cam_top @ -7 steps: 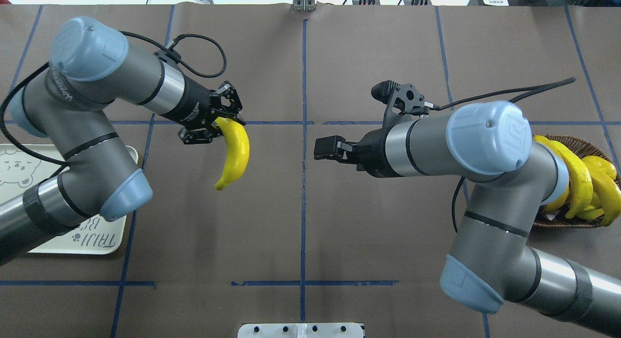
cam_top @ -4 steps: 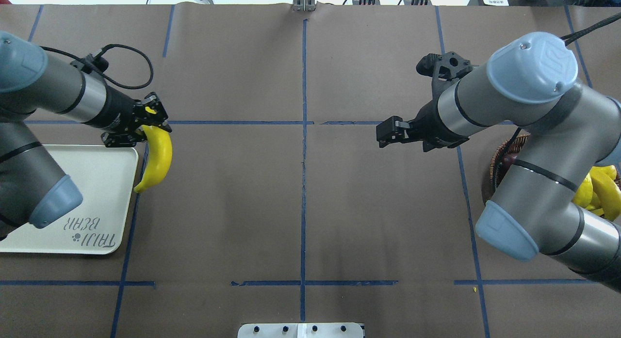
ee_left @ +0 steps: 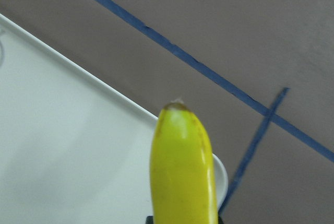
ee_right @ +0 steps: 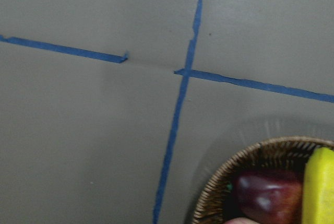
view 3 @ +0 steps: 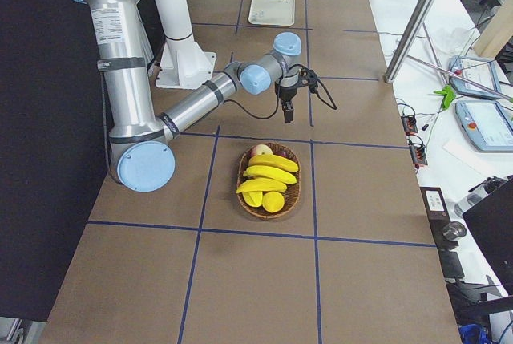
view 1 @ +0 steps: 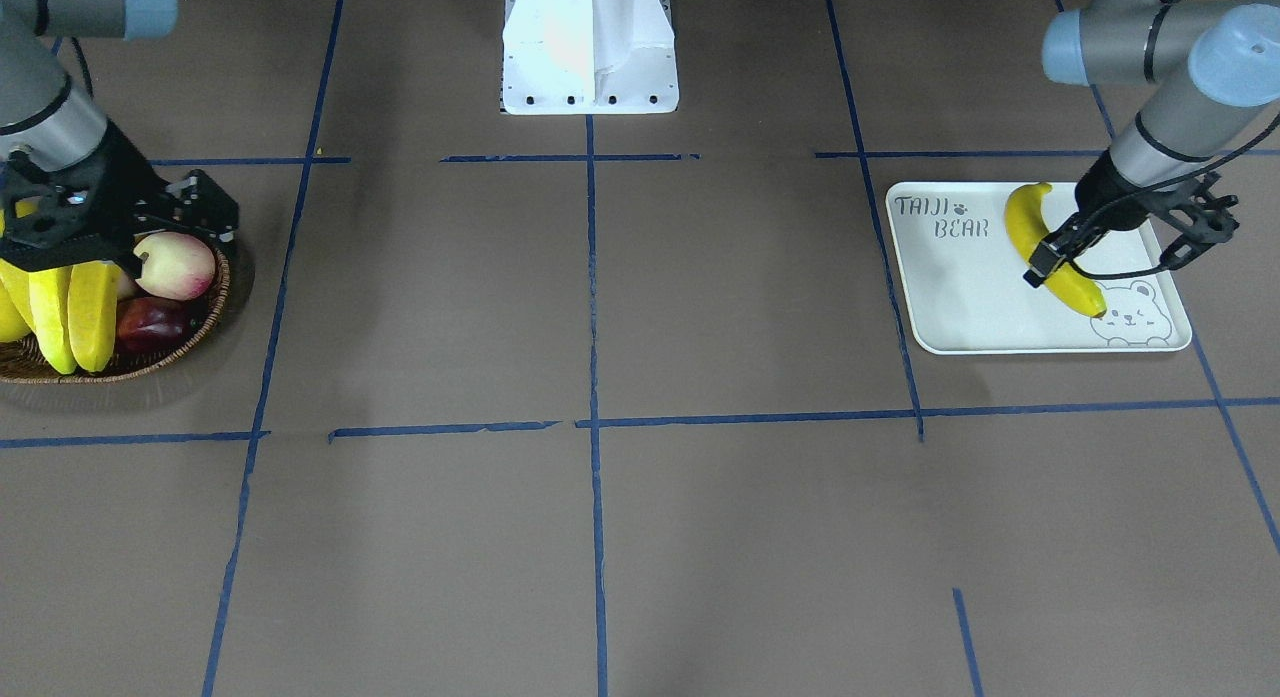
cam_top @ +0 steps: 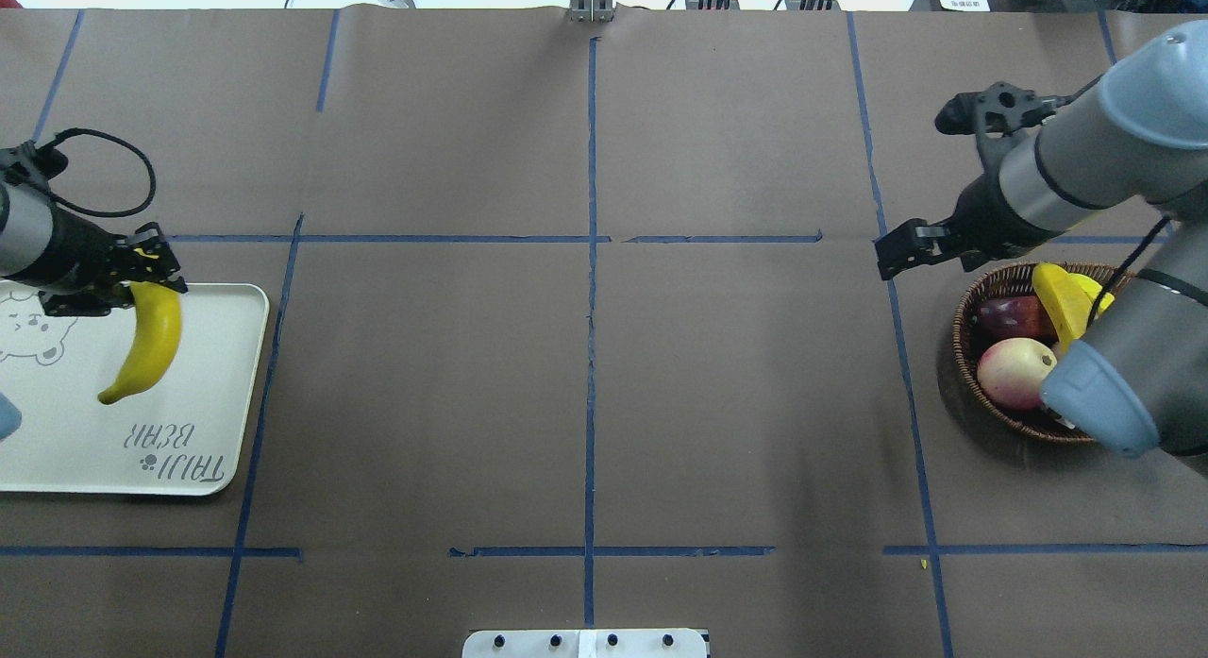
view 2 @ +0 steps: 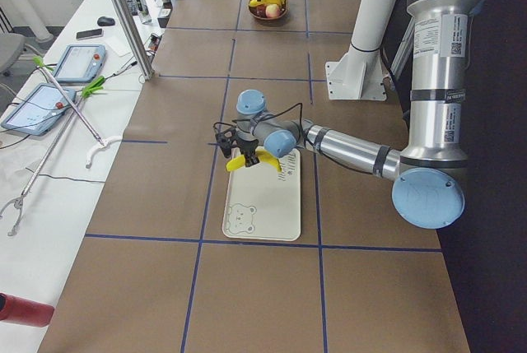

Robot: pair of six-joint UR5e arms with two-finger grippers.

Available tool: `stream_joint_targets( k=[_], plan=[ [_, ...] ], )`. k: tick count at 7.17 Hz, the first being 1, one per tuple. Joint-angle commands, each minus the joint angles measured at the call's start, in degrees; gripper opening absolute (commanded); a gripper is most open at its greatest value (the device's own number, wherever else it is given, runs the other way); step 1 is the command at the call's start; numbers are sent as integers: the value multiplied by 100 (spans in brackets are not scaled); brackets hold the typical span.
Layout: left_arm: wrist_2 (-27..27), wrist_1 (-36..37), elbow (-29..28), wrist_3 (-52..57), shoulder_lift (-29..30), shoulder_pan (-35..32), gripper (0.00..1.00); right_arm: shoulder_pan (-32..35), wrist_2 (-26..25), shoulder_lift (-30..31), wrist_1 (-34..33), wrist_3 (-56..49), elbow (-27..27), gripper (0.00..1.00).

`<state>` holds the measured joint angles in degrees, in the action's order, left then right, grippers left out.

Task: Transfer all bananas from basket to plate

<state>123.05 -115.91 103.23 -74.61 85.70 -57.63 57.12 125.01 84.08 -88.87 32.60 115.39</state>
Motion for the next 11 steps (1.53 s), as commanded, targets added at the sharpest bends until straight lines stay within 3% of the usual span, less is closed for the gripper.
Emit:
stream_joint_targets(
  k=[1,2,3,4,5,6,8,9,11],
  plan=[
    [44,-367,-790,935,-247,-353,0,535,207,634,19,-1198,-17,100],
    [52,-1128,-1526,1209,-221,-511,0,641,400,653,19,-1238,-17,100],
    [53,-1518,-1821,1212,-212,-530,0,651,393,662,19,-1238,-17,100],
    [53,-1548,-1937,1229,-220,-530,7,651,384,671,19,-1238,-26,100],
    [53,-1575,-1929,1247,-220,-530,61,651,375,671,19,-1238,-26,100],
    [87,-1740,-1895,1325,-212,-539,100,651,358,680,19,-1177,-17,100],
    [1669,-1707,-1850,1887,-107,-1639,100,651,227,1003,80,-1046,18,100],
    [1748,-1707,-1711,1871,-106,-1707,100,660,113,1292,394,-1045,36,100],
    [1731,-1698,-1692,1854,-27,-1708,100,651,94,2353,2068,-1106,-52,99]
  ],
)
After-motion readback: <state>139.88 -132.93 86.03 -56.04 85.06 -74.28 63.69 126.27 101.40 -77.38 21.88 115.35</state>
